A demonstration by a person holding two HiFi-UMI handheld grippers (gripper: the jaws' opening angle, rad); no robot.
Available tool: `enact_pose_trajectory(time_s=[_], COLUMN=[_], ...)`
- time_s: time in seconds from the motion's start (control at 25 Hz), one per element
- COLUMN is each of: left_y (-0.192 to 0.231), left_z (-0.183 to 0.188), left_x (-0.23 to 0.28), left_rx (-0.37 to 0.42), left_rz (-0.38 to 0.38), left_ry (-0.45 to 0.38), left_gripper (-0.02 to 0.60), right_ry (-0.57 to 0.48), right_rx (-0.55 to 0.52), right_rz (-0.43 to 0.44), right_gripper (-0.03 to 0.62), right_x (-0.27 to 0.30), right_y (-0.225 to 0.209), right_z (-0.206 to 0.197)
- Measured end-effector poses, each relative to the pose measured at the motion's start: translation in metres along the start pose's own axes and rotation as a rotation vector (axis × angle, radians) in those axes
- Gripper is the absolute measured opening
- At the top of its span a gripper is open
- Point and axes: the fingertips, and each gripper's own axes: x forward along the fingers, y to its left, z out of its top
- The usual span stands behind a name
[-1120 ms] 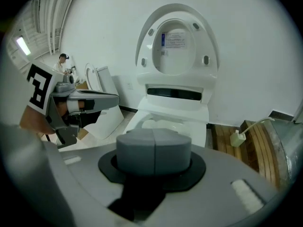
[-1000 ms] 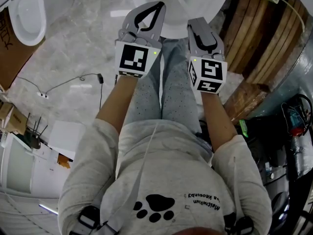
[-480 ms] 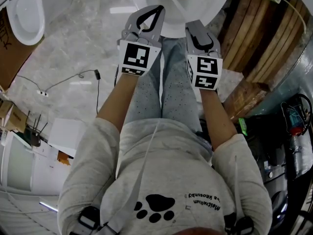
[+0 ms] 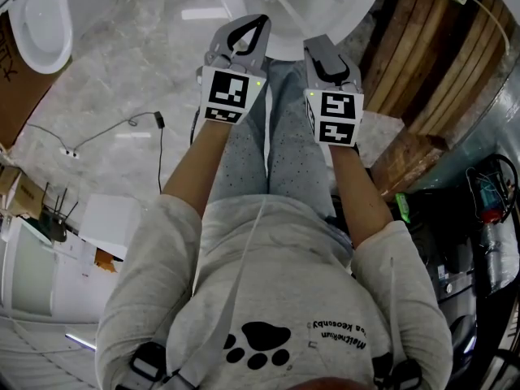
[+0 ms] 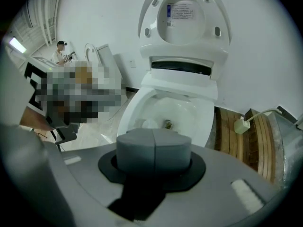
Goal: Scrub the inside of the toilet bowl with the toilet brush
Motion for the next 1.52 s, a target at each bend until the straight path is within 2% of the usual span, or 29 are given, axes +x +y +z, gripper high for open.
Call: enact_pose_trajectory(time_s=[0.56, 0.84, 1.52], left_y=[0.001, 0.008, 0.041], left_z=[-0.008, -0.007, 0.015], left_x=[0.004, 0.008, 0.023], left_rx=[-0.010, -0.009, -0.018], left_rz=[-0.027, -0.035, -0.008], left_ry=[0.027, 0.041, 0.033], left_gripper=[-0.002, -0.002, -0.002], right_ry=[0.069, 0.076, 0.071], right_rx=[-0.031, -0.070, -0.140], right_rz=[0.044, 0.061, 0.075], right_gripper=[0.150, 0.150, 0.150], right_x=[0.013, 0.018, 0.040], right_y=[0.005, 0.014, 0.002], right_z=[-0.002, 0.015, 0.061])
